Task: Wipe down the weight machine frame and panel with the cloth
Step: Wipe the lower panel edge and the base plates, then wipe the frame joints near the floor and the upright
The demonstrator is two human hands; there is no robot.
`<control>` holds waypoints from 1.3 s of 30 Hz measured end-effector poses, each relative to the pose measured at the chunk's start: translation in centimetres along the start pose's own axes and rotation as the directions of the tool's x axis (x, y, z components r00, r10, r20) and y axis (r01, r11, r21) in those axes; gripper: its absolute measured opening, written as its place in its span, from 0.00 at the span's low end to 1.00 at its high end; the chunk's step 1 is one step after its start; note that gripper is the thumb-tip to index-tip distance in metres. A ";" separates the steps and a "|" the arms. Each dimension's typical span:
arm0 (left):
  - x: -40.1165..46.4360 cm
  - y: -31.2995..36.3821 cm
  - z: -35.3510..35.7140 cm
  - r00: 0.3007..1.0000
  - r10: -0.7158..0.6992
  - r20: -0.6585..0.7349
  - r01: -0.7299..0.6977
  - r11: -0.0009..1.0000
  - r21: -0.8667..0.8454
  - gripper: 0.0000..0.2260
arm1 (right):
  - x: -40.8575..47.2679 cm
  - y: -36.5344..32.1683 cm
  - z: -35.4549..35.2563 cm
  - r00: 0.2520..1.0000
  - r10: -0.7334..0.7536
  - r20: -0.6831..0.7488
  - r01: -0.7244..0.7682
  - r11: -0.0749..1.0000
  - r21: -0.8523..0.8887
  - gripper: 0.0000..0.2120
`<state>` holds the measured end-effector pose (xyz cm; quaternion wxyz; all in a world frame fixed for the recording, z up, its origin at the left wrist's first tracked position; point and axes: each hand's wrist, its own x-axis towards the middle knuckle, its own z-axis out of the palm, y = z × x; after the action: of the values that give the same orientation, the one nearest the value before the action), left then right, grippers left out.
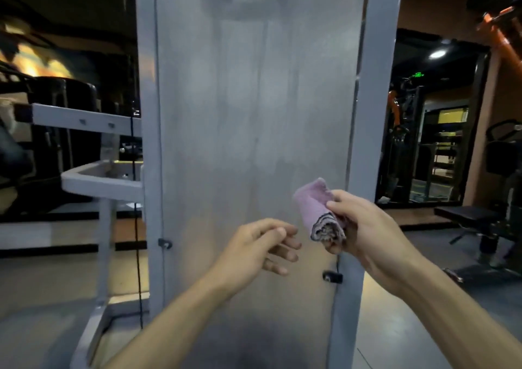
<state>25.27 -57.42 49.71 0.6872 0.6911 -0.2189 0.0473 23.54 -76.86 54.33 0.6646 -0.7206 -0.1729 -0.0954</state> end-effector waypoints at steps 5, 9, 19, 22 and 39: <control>-4.7 1.2 -3.3 0.996 -0.052 -0.079 0.035 0.977 -0.209 0.18 | -2.2 1.2 5.2 0.984 0.026 0.178 -0.035 0.998 0.051 0.13; -7.7 0.9 -5.2 0.992 -0.033 -0.120 0.018 0.991 -0.130 0.10 | -3.2 2.3 7.9 0.973 0.015 0.229 -0.003 0.999 -0.053 0.13; -13.0 -6.4 -12.2 0.930 -0.216 -0.296 0.207 0.976 -0.063 0.04 | -3.6 10.5 17.4 0.923 0.117 0.365 -0.038 0.975 -0.217 0.08; -14.3 -9.9 -14.5 0.886 -0.272 -0.376 0.276 0.960 -0.046 0.02 | -3.4 14.3 20.9 0.897 0.195 0.397 -0.100 0.964 -0.248 0.09; -19.3 -26.2 -27.5 0.893 -0.402 -0.201 0.435 0.886 0.160 0.17 | 1.4 31.4 30.8 0.681 0.186 0.708 0.142 0.915 -0.377 0.13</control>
<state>23.99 -27.23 19.71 0.6233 0.7816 -0.0017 -0.0246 33.83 -47.97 22.81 0.3780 -0.8205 -0.3914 0.1751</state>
